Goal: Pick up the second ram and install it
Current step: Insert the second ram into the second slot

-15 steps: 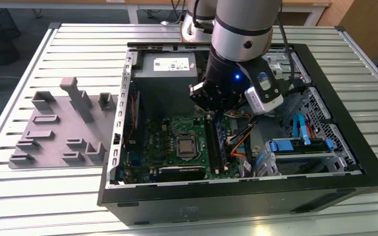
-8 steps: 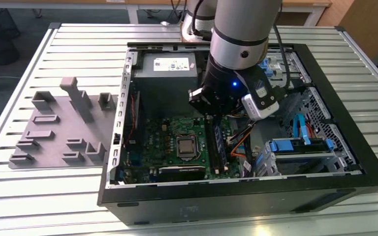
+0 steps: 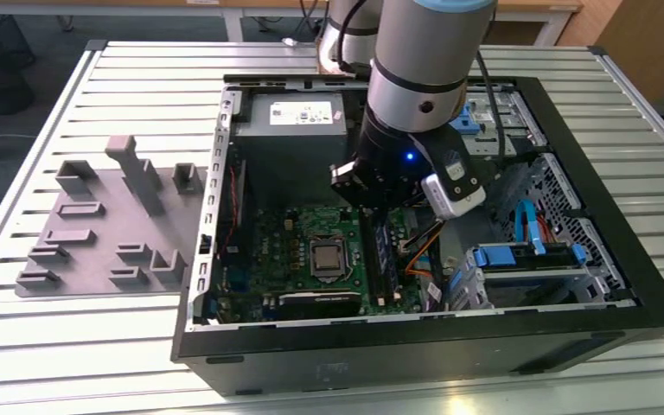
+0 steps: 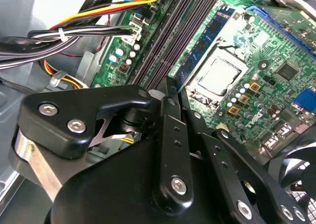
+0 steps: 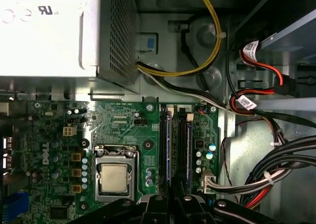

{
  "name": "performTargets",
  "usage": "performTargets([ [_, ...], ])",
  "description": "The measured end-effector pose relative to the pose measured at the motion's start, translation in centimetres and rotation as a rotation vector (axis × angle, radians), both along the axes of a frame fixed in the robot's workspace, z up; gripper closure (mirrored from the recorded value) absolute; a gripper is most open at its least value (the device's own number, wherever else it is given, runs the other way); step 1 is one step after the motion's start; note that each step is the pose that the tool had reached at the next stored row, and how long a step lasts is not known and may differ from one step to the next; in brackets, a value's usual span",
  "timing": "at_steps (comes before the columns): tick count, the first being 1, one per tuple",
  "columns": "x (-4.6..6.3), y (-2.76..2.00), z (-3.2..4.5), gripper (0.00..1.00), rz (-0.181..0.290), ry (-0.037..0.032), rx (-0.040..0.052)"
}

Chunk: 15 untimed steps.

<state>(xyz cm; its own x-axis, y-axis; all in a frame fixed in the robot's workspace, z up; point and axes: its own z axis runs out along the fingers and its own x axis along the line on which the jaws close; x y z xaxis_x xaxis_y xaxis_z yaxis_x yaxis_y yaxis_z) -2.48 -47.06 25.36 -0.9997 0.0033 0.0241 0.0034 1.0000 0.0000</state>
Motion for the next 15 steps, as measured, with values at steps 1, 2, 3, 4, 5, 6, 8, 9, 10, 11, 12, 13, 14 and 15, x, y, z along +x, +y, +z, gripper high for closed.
performTargets([
  [1,0.0,0.0,-0.06,0.86,0.0,0.0,-0.0001],
  [2,0.0,0.0,-0.06,0.86,0.0,0.0001,-0.0003],
  [3,0.0,0.0,-0.06,0.86,0.0,0.0001,-0.0004],
  [4,0.0,0.0,-0.06,0.86,0.0,0.0001,-0.0004],
  [5,0.0,0.0,-0.07,0.86,0.0,0.0001,-0.0004],
  [6,0.0,0.0,-0.08,0.86,0.0,0.0,-0.0001],
  [8,0.0,0.01,-0.24,0.86,0.0,-0.0001,0.0003],
  [9,0.0,0.0,-0.4,0.86,-0.003,-0.0001,0.0001],
  [10,0.0,0.0,-0.57,0.86,-0.006,0.0,-0.0001],
  [11,0.0,-0.01,-0.76,0.86,-0.01,-0.0001,0.0],
  [12,0.0,-0.02,-0.94,0.86,-0.015,0.0,-0.0001],
  [13,0.0,-0.06,-1.11,0.86,-0.018,0.0,-0.0003],
  [14,0.0,-0.11,-1.3,0.86,-0.021,0.0,-0.0002],
  [15,0.0,-0.19,-1.45,0.86,-0.023,0.0001,-0.0003],
])
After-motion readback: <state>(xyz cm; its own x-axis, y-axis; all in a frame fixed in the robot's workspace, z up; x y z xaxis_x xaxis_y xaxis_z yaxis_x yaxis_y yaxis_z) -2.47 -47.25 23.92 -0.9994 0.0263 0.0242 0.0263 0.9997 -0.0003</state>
